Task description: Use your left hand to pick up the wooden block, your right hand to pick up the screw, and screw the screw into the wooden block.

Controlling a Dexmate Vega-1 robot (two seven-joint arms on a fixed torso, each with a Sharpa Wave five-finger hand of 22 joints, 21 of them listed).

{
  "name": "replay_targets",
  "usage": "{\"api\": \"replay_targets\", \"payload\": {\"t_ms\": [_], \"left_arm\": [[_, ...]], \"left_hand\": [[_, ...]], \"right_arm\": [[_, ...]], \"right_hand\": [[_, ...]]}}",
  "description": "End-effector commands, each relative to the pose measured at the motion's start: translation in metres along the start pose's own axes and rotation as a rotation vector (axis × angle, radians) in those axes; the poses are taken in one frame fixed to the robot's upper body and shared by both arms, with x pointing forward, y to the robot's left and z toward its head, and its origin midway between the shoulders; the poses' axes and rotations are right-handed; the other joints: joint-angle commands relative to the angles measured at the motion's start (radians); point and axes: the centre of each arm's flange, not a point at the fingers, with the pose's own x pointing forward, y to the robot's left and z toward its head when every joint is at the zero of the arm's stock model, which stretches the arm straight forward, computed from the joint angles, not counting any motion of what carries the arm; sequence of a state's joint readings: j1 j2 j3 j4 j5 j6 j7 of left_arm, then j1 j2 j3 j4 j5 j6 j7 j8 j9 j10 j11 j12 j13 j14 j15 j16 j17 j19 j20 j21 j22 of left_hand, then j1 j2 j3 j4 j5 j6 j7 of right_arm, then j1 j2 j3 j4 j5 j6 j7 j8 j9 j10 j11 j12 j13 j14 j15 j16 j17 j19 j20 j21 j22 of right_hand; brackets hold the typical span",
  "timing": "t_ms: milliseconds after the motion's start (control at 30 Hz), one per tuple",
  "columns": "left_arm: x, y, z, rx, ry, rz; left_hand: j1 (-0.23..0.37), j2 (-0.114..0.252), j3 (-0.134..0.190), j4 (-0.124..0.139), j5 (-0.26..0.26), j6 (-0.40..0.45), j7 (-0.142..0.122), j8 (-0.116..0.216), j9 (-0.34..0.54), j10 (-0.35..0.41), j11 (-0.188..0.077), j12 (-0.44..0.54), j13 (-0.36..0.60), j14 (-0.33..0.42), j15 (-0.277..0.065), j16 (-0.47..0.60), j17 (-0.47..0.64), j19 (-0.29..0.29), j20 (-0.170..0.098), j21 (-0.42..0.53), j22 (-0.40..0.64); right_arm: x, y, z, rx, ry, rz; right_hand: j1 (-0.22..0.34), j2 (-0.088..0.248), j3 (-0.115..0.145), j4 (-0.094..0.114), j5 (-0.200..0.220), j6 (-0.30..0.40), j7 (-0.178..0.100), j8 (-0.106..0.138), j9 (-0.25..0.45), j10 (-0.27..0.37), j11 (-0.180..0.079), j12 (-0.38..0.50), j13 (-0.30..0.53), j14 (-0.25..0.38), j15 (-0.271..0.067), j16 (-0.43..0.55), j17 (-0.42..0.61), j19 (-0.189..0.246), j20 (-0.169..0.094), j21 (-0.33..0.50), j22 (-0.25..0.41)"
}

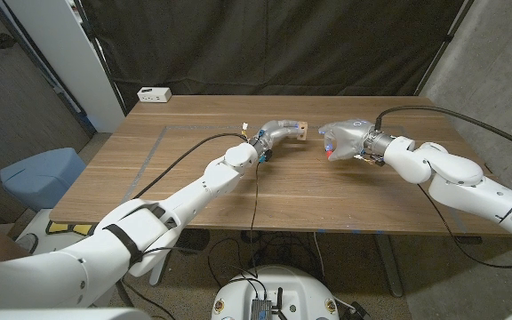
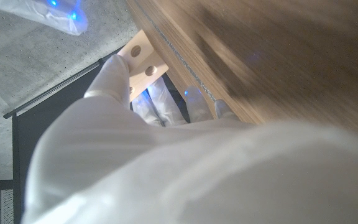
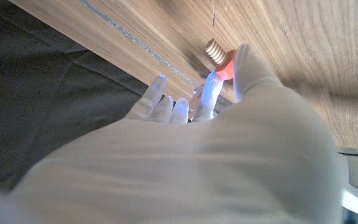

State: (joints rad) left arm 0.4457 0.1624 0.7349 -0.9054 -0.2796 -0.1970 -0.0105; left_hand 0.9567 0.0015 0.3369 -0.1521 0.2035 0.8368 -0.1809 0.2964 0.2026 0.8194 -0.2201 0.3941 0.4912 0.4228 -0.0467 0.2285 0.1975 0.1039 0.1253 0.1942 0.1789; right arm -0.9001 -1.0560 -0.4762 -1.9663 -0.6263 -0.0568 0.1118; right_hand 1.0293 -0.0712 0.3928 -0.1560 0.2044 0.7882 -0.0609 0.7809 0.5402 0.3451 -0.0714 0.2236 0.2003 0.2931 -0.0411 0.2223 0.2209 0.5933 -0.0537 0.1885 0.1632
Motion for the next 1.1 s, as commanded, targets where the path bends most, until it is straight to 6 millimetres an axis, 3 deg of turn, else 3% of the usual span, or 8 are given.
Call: {"api": "replay_targets", "payload": {"t_ms": [33,1100], "left_arm": [[0.003,-0.004,0.0,0.007,-0.006,-0.019],[0.009,-0.02,0.011,0.022,-0.07,-0.06]], "left_hand": [[0.009,0.009,0.001,0.005,0.005,0.048,0.011,0.009,0.005,0.009,0.004,0.001,0.005,0.007,-0.056,-0.001,0.002,0.004,0.012,0.01,0.003],[0.011,0.011,-0.003,0.004,0.005,0.054,0.005,0.01,0.006,0.013,0.003,-0.003,0.009,0.012,-0.057,0.0,0.003,0.006,0.009,0.01,0.003]], "right_arm": [[-0.003,-0.008,-0.002,0.048,0.026,-0.05],[-0.011,-0.024,-0.007,0.318,0.077,-0.256]], "right_hand": [[0.001,0.001,0.01,-0.001,0.006,0.012,-0.003,0.007,0.006,0.009,-0.002,-0.005,0.0,0.007,-0.12,-0.003,0.002,0.011,-0.107,-0.003,-0.001],[-0.013,-0.001,0.021,0.002,0.009,0.024,0.006,0.02,0.01,0.014,0.004,-0.012,0.0,0.011,-0.11,-0.006,0.003,0.012,-0.101,-0.005,0.0]]}}
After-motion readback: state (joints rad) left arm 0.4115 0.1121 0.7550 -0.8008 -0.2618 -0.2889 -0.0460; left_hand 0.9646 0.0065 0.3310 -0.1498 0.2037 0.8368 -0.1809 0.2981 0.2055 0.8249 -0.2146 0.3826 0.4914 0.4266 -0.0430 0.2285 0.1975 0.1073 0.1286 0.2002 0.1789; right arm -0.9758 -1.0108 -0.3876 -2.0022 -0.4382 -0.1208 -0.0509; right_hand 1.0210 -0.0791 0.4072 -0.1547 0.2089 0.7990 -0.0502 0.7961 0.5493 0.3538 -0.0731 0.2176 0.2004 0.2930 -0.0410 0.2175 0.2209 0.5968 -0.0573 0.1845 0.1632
